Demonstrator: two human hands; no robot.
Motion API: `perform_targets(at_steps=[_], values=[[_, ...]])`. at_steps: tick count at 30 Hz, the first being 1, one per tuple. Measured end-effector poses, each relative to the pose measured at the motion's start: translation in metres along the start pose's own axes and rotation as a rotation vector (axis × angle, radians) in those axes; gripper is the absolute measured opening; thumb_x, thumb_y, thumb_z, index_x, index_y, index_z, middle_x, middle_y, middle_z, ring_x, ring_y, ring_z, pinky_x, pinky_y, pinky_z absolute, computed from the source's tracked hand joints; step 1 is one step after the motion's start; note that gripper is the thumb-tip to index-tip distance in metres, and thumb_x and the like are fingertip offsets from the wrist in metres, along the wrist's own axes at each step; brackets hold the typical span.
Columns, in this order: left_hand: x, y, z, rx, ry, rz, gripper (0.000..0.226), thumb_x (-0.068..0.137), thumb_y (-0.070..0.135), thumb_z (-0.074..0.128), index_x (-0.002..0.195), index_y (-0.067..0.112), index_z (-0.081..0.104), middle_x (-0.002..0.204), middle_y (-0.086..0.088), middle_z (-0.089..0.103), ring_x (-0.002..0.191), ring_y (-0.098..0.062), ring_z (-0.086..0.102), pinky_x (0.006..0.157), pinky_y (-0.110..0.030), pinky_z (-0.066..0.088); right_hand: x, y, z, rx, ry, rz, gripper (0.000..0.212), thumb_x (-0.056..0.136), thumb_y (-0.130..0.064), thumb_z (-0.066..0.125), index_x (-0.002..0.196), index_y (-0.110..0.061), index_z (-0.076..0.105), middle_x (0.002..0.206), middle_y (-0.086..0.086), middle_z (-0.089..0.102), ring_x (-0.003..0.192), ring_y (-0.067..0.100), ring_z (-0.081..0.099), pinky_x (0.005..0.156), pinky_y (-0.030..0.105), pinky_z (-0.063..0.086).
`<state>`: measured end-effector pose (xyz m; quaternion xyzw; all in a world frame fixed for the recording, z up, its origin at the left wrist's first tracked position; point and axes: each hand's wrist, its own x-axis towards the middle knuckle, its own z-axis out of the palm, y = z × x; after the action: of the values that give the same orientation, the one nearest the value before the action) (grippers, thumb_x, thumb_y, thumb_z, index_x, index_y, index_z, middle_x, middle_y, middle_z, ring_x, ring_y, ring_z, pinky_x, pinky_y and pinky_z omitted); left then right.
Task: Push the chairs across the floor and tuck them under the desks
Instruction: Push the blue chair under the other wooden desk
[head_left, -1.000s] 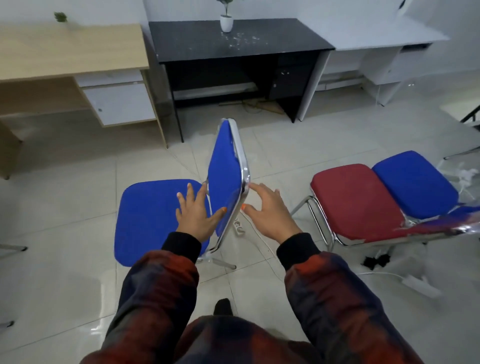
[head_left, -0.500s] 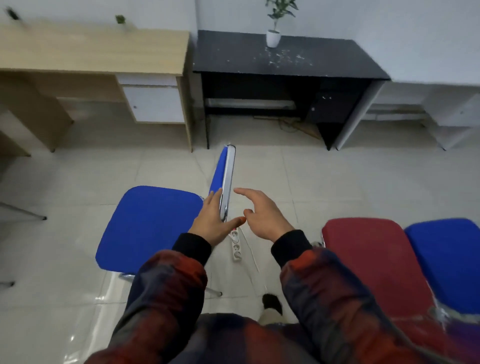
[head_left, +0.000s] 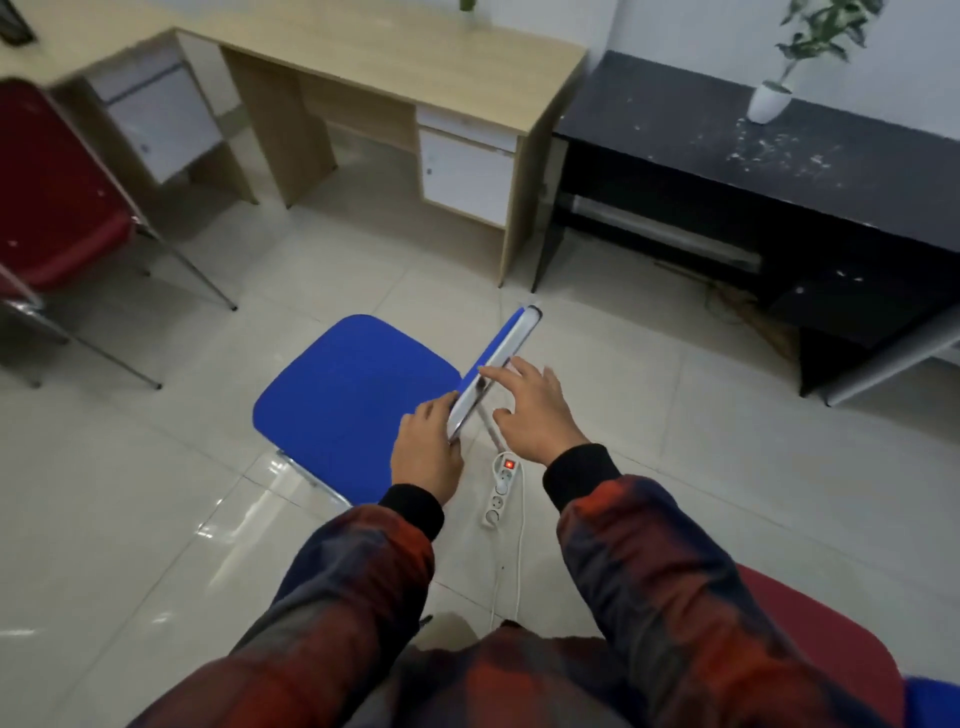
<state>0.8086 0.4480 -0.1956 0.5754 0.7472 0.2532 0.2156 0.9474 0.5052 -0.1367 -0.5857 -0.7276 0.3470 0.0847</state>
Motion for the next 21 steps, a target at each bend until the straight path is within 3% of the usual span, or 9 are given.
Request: perform_targets(at_steps=[2, 4, 9, 12, 14, 17, 21], values=[[0.007, 0.000, 0.002, -0.053, -0.011, -0.031, 0.049, 0.091, 0.019, 0.060, 0.138, 0.024, 0.046, 0.127, 0.000, 0.059, 0.106, -0.022, 0.055, 0.089, -0.038, 0.049, 0.008, 0.001, 0.001, -0.134, -0.028, 0.005, 0.069, 0.094, -0.008, 0.051, 0.148, -0.048, 0.035, 0.166, -0.004, 0.007, 0.152, 0.032, -0.010, 0.119, 0.060, 0.007], [0.016, 0.002, 0.001, -0.097, -0.058, -0.074, 0.053, 0.089, 0.028, 0.063, 0.139, 0.026, 0.045, 0.125, 0.003, 0.061, 0.108, -0.020, 0.058, 0.092, -0.042, 0.050, 0.012, 0.003, 0.000, -0.194, 0.007, -0.005, 0.074, 0.093, -0.007, 0.054, 0.148, -0.051, 0.032, 0.166, -0.004, 0.005, 0.151, 0.033, -0.015, 0.116, 0.065, 0.000], [0.019, 0.002, 0.000, -0.138, -0.070, -0.089, 0.057, 0.087, 0.027, 0.065, 0.140, 0.025, 0.045, 0.127, 0.004, 0.061, 0.107, -0.017, 0.059, 0.092, -0.039, 0.051, 0.031, 0.012, -0.009, -0.191, 0.019, -0.016, 0.071, 0.092, -0.007, 0.054, 0.140, -0.056, 0.039, 0.157, 0.001, 0.022, 0.151, 0.034, -0.009, 0.118, 0.064, 0.001], [0.020, 0.000, -0.001, -0.152, -0.063, -0.100, 0.057, 0.086, 0.026, 0.064, 0.140, 0.025, 0.046, 0.128, 0.005, 0.060, 0.108, -0.016, 0.059, 0.092, -0.036, 0.050, 0.048, 0.010, -0.005, -0.175, 0.002, 0.003, 0.065, 0.093, -0.010, 0.053, 0.138, -0.055, 0.040, 0.156, 0.007, 0.021, 0.150, 0.037, -0.010, 0.118, 0.064, 0.000], [0.019, 0.001, -0.002, -0.170, -0.051, -0.107, 0.058, 0.085, 0.024, 0.065, 0.139, 0.026, 0.047, 0.130, 0.006, 0.059, 0.111, -0.016, 0.058, 0.094, -0.035, 0.049, 0.061, 0.005, -0.004, -0.258, -0.017, 0.014, 0.053, 0.096, -0.021, 0.052, 0.137, -0.052, 0.044, 0.150, 0.013, 0.025, 0.148, 0.040, -0.002, 0.116, 0.062, 0.004], [0.019, 0.003, -0.002, -0.182, -0.039, -0.128, 0.056, 0.084, 0.023, 0.066, 0.137, 0.028, 0.049, 0.128, 0.007, 0.060, 0.110, -0.014, 0.059, 0.095, -0.036, 0.049, 0.075, 0.000, -0.012, -0.455, -0.024, 0.003, 0.048, 0.095, -0.032, 0.054, 0.140, -0.048, 0.044, 0.134, 0.013, 0.036, 0.126, 0.036, 0.028, 0.106, 0.052, 0.023], [0.020, 0.008, 0.003, -0.202, 0.032, -0.246, 0.051, 0.082, 0.026, 0.068, 0.131, 0.031, 0.056, 0.121, 0.010, 0.064, 0.105, -0.013, 0.061, 0.093, -0.038, 0.051, 0.099, 0.001, -0.036, -0.666, -0.033, -0.112, 0.047, 0.090, -0.041, 0.062, 0.135, -0.038, 0.052, 0.123, 0.008, 0.055, 0.118, 0.032, 0.045, 0.099, 0.049, 0.028]])
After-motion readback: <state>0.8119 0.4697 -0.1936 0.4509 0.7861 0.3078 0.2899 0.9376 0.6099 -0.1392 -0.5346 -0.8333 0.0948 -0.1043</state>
